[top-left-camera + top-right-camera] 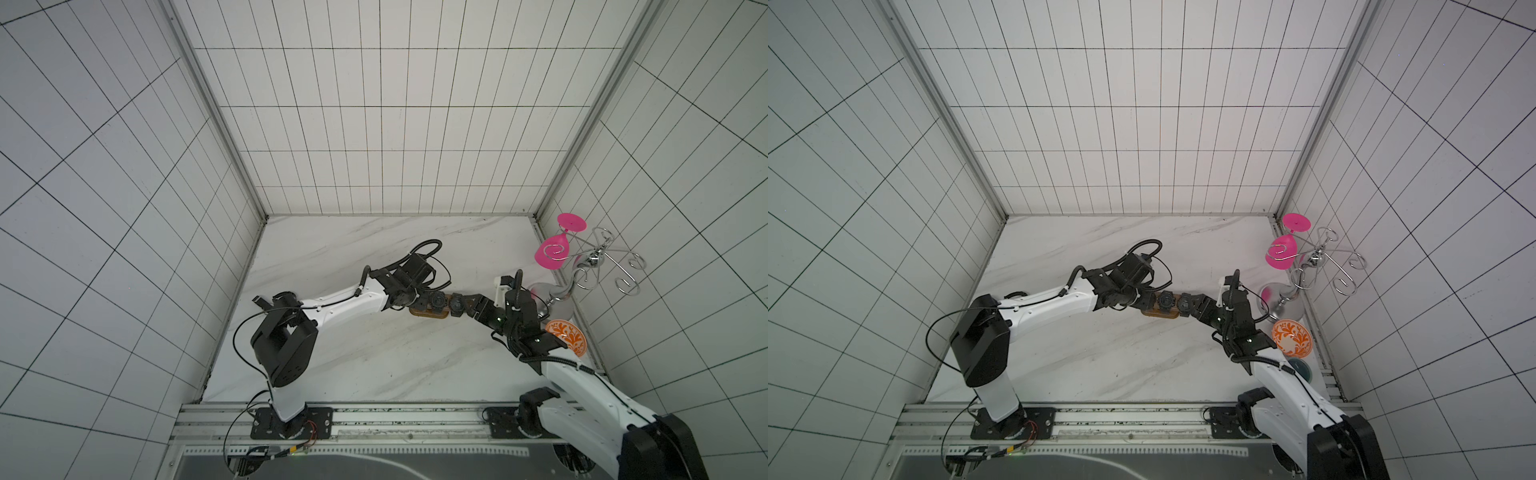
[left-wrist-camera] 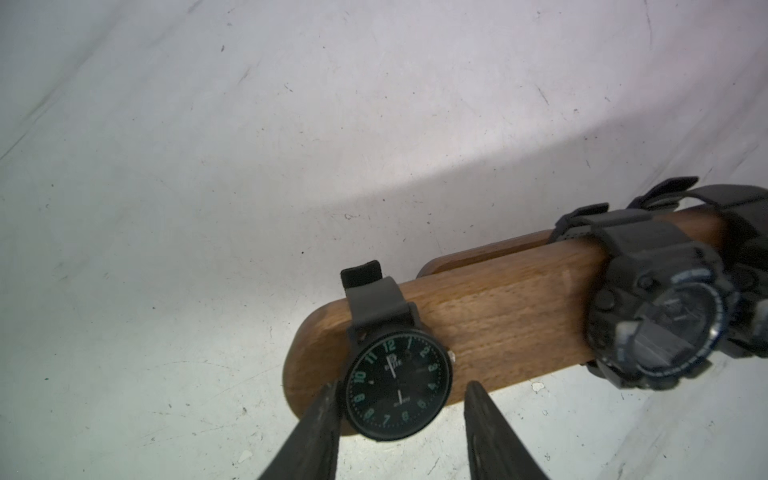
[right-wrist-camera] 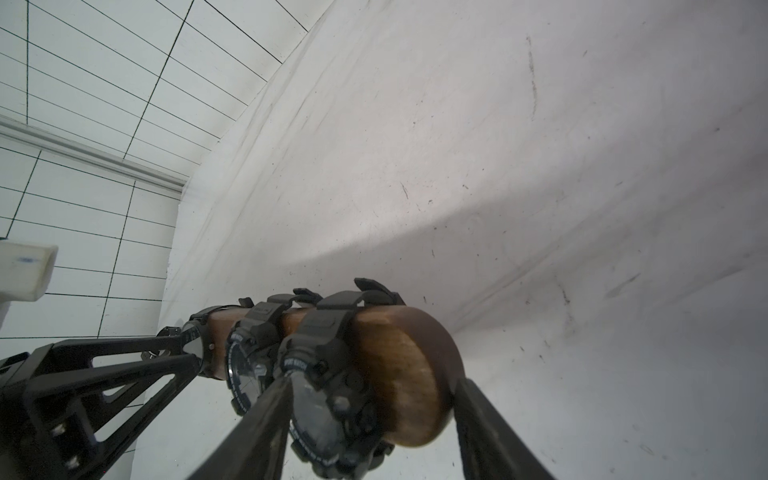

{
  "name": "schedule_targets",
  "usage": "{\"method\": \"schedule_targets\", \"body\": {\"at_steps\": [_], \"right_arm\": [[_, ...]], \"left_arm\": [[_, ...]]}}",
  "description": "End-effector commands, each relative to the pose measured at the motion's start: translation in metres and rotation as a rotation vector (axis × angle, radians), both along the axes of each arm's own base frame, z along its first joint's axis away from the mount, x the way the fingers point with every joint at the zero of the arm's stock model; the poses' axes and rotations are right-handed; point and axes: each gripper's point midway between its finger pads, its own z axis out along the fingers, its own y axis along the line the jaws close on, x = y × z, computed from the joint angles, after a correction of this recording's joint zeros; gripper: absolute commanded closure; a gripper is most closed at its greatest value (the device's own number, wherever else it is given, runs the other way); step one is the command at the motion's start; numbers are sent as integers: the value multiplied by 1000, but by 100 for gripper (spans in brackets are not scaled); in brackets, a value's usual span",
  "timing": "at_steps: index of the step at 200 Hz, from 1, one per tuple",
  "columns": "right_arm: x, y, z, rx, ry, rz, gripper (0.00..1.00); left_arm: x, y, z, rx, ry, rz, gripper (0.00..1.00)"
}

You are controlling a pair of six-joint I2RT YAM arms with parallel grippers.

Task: Place watch on stand
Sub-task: Place the watch on the stand, then pick up the watch at the center of the board.

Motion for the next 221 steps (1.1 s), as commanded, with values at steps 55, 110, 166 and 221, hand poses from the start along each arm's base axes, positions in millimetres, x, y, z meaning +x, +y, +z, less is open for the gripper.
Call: {"method": "schedule_targets", "body": {"at_steps": [55,110,166,221], "right_arm": [[-23,-7,-14,123,46,-92,20],[-30,6,-17,151,51,-69,25],[-31,10,-21,143,62,-69,29],[-26,-2,-17,49,32,-94,28]], "left_arm": [[5,-15,3,56,-38,-4,71],[7,-13,10,57,-66,8,70],[4,-17,8,31,-55,-14,65],[1,-22,9,3,-43,-34,64]]}}
